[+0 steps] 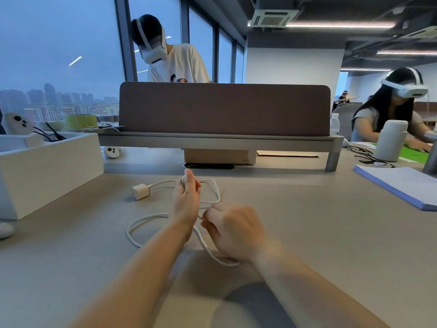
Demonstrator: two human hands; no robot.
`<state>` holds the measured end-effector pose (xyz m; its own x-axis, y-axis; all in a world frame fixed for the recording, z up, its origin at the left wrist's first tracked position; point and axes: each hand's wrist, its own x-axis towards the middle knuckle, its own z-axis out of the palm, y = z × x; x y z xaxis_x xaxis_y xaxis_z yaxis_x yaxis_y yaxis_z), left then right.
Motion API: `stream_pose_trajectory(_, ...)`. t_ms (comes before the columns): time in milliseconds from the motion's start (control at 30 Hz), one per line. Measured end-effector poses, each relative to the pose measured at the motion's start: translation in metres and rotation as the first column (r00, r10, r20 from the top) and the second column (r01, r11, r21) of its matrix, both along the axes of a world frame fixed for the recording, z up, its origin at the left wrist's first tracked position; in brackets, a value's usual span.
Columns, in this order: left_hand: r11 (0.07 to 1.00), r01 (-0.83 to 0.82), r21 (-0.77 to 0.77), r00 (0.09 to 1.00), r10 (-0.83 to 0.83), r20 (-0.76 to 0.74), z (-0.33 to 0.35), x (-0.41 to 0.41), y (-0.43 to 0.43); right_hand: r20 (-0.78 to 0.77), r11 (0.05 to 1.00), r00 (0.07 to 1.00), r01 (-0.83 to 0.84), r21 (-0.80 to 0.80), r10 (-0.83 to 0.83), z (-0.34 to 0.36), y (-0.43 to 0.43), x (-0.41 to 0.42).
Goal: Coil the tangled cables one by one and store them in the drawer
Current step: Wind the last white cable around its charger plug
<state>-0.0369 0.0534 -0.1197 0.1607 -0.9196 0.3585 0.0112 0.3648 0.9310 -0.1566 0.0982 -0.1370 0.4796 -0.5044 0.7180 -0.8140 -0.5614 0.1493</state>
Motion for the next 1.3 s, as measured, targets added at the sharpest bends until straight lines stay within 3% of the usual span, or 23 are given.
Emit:
stream_pose_trajectory(200,0.990,0.139,0.003,0.967,-0.136,0.217,-0.006,-0.006,0.000,0.084,0.999,0.996,0.006,-0.041,-0.002,0.004,-0.004,-0.011)
stream_pose_trajectory(300,0.987,0.154,0.049,0.936,-0.161,0.312,-0.011,-0.008,-0.002,0.202,0.997,0.978,0.052,-0.054,-0.040,0.007,-0.004,-0.016)
stream_pose_trajectory(533,0.942,0.302,0.148,0.872,-0.335,0.356,-0.007,-0.011,0.007,0.429,0.986,0.890,0.169,0.004,-0.154,0.008,-0.009,-0.030)
stream_pose_trajectory(933,0.892,0.412,0.187,0.808,-0.452,0.378,0.001,-0.011,0.020,0.506,0.990,0.857,0.036,0.134,-0.099,0.003,-0.019,-0.036)
stream_pose_trajectory(1100,0.921,0.356,0.157,0.757,-0.383,0.529,-0.001,-0.012,0.020,0.610,0.979,0.791,-0.081,0.188,-0.051,0.002,-0.024,-0.038)
stream_pose_trajectory(1300,0.914,0.369,0.169,0.818,-0.406,0.407,-0.002,-0.011,0.020,0.717,0.948,0.696,-0.202,0.244,-0.036,0.007,-0.018,-0.032)
